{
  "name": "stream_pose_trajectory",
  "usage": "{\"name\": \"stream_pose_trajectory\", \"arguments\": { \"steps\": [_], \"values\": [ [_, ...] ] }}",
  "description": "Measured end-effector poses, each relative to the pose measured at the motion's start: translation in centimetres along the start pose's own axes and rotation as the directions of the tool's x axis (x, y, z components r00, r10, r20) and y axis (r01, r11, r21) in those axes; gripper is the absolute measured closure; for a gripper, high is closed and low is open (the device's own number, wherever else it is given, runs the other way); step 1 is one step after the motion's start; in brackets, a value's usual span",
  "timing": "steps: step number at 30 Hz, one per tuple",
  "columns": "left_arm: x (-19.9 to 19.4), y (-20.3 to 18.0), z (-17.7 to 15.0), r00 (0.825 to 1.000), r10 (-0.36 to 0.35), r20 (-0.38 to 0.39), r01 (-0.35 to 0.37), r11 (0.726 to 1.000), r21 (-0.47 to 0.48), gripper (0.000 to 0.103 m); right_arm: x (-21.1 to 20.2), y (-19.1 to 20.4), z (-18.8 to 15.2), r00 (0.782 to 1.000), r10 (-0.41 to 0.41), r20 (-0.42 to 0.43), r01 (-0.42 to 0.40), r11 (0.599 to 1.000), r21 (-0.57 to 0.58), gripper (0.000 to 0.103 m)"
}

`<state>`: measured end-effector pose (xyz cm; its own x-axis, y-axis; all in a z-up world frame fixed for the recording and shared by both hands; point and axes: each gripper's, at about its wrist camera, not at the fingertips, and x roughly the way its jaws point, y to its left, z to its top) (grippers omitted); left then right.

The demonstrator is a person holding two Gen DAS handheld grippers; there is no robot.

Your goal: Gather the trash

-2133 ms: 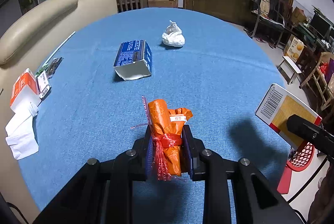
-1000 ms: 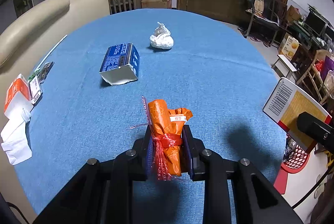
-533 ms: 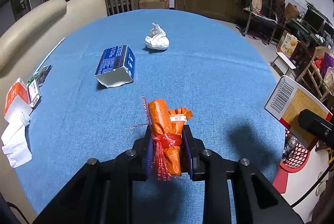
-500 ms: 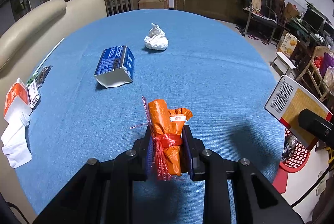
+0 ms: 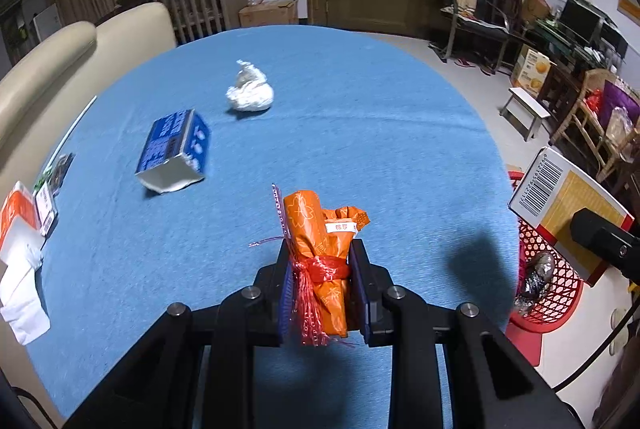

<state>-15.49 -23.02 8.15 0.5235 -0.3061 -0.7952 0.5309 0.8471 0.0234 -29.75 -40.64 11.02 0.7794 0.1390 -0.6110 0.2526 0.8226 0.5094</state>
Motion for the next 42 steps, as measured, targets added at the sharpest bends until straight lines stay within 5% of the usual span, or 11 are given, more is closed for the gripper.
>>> {"name": "stream_pose_trajectory", "arguments": {
  "steps": [25,42],
  "values": [
    [0.4,-8.1,1.5,0.996,-0.09,0.003,0.088,0.986,0.143,0.076,-5.4,-7.4,0.2,0.986,-0.14,0.086,0.129,0.984,0.126,0.055],
    [0.0,-13.6,1.3,0.986,-0.165,-0.003,0.161,0.957,0.242,0.076,-8.4,-13.1,-0.1,0.958,-0.263,0.117,0.235,0.948,0.213,0.055]
  ]
}}
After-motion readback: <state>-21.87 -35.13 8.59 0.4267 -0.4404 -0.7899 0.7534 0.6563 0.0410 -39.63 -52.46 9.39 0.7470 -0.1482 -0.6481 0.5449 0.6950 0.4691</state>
